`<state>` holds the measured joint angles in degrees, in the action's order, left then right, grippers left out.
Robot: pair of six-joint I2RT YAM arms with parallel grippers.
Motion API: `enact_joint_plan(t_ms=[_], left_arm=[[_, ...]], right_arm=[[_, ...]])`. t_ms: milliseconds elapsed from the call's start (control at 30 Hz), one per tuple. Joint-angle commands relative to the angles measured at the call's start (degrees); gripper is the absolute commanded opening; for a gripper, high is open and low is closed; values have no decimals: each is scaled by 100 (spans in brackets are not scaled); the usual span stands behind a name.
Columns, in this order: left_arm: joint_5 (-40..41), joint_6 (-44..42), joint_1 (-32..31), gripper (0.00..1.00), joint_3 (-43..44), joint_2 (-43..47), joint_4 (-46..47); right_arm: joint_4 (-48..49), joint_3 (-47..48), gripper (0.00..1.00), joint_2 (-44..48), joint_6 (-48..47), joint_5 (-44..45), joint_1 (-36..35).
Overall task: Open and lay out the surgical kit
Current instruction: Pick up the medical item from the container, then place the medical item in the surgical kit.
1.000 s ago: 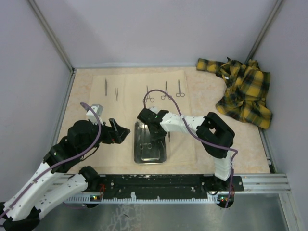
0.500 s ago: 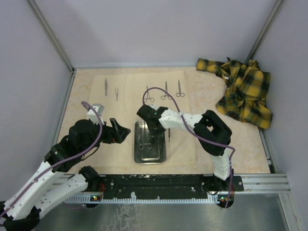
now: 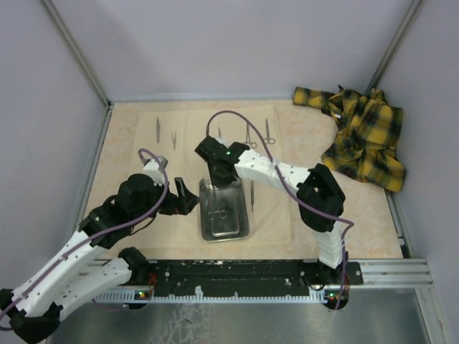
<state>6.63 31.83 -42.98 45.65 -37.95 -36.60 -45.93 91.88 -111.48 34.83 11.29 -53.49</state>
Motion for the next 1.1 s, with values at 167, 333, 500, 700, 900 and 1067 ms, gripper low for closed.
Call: enact_joint_plan(t_ms=[167,333,500,700,900,1067], left_arm=[[-309,88,27,91,-225,-144,75],[-248,161,18,86,-226,-411,376],[-26,171,-13,82,-319,-811,827],[624,68,-147,82,-344,-1347,1121],[1406,-87,-380,80,-261,-1918,1303],[2009,-200,-605,72,-96,-2243,1266]], right_arm=[[-421,1415,0,251,698,-81,24],[-319,1571,0,183,1060,-228,97],[197,1258,0,292,1437,-465,134],[526,1086,0,270,1653,-829,213],[629,984,0,224,1678,-966,256],[744,883,0,194,1714,-1076,299]])
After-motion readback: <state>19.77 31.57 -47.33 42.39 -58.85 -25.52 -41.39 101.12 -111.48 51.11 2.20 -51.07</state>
